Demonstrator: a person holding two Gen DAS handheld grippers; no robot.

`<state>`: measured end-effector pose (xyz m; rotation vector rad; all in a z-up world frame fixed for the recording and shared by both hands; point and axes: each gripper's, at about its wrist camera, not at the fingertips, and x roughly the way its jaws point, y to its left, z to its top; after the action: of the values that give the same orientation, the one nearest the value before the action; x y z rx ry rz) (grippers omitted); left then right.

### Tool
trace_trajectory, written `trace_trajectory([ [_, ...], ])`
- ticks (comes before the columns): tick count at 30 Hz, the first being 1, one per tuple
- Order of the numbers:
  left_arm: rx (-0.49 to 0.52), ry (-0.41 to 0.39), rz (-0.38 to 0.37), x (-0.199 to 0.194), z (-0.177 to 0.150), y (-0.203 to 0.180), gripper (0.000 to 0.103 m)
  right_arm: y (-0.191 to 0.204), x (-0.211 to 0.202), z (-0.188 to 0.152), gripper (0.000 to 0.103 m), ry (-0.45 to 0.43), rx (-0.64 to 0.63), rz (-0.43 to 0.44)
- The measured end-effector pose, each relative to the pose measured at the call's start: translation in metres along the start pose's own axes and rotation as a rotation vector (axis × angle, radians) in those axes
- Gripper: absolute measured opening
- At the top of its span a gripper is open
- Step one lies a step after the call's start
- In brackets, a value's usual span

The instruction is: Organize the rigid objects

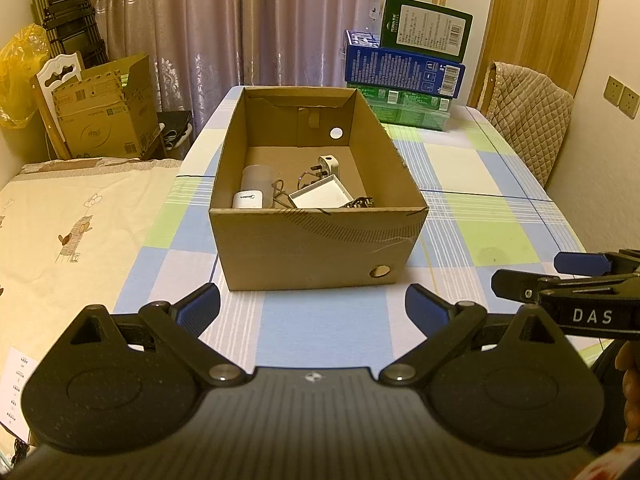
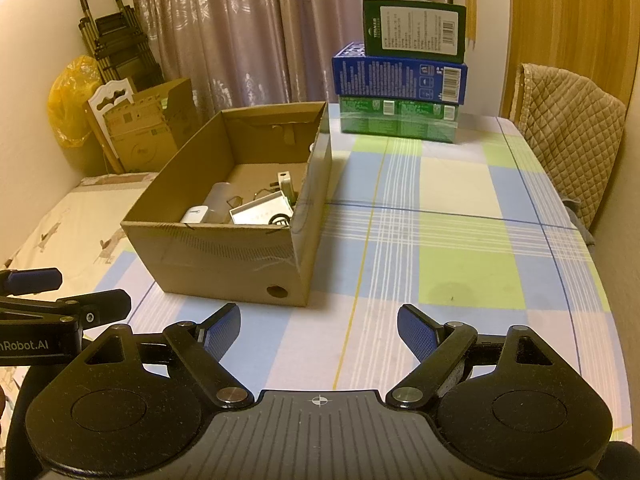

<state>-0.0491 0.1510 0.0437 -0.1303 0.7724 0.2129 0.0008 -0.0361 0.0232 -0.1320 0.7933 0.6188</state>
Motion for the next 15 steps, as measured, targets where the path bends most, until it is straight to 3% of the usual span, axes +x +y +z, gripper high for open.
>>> trace_trajectory([
  [15,-0.002,0.001,-0.002,0.0000,0.0002,0.0000,0.098,-0.0002,0.0002,-0.0006,0.083,0.001,-0.002,-0.001],
])
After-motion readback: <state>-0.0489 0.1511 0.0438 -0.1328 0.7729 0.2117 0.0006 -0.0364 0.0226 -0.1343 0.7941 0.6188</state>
